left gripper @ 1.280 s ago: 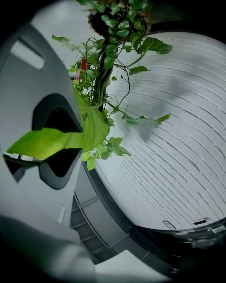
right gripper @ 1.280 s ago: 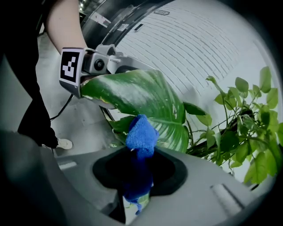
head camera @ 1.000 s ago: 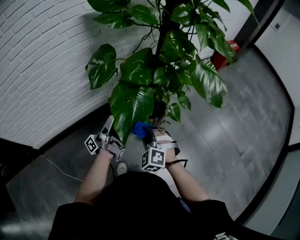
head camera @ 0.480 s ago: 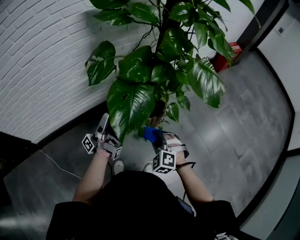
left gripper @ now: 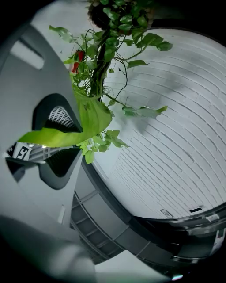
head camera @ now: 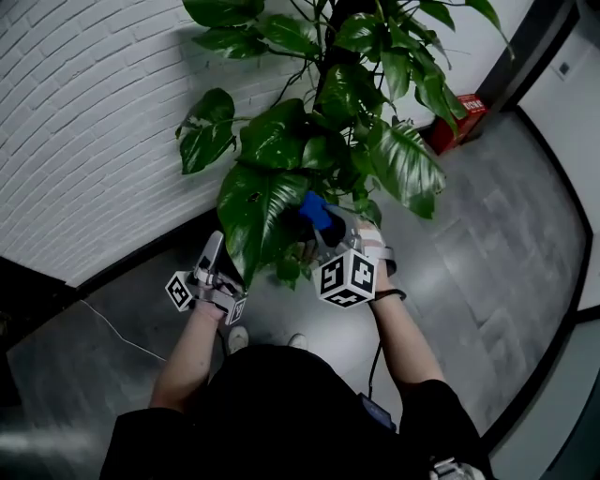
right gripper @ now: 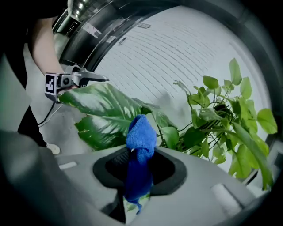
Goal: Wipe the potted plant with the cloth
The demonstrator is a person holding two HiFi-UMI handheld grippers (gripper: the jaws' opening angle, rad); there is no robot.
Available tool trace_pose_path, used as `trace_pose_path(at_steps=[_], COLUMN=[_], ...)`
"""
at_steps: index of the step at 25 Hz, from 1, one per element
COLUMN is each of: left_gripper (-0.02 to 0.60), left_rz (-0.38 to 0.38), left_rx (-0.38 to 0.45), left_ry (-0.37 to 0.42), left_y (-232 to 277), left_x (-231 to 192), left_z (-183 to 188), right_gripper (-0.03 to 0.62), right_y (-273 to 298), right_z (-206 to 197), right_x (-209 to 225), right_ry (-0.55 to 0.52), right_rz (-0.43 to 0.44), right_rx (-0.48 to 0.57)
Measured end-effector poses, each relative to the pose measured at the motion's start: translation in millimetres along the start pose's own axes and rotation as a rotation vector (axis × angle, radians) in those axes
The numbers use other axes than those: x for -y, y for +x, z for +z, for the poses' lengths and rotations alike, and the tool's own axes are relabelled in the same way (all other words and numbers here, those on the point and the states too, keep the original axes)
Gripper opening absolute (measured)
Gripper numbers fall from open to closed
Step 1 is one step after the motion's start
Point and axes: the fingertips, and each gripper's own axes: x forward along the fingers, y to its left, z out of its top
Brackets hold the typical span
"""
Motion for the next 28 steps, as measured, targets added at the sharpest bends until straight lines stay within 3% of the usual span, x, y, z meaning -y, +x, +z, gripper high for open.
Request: trace_pose_path(at_steps=[4,7,10,22,28], left_gripper=[0.098,0.098,0.098,0.098,0.098], left_rz=[0.037,0.044,0.038,0.021,0.025], left_rx=[-0.050,-0.050,-0.040,-0.053,-0.044], left_ry=[0.059,0.073,0.063,0.007,-0.031], left_y=[6,7,7,5,-1], left_x=[2,5,10,16,7], left_z=[2,6,8,12,16], right_gripper=[0.106,0.106,0.106,0.106,0.106], right_y=[21,38,51,51,47], right_z=[16,28,34,28,23], right_x=[31,32,15,-69,-100], right_ry=[-0.012,-0.004,-0.009,0.138,0.290], right_rz=[-0.022,0.016,0.064,0.139,0.192], right_rx=[-0.020,-0.027,-0.031,-0.018,-0.020])
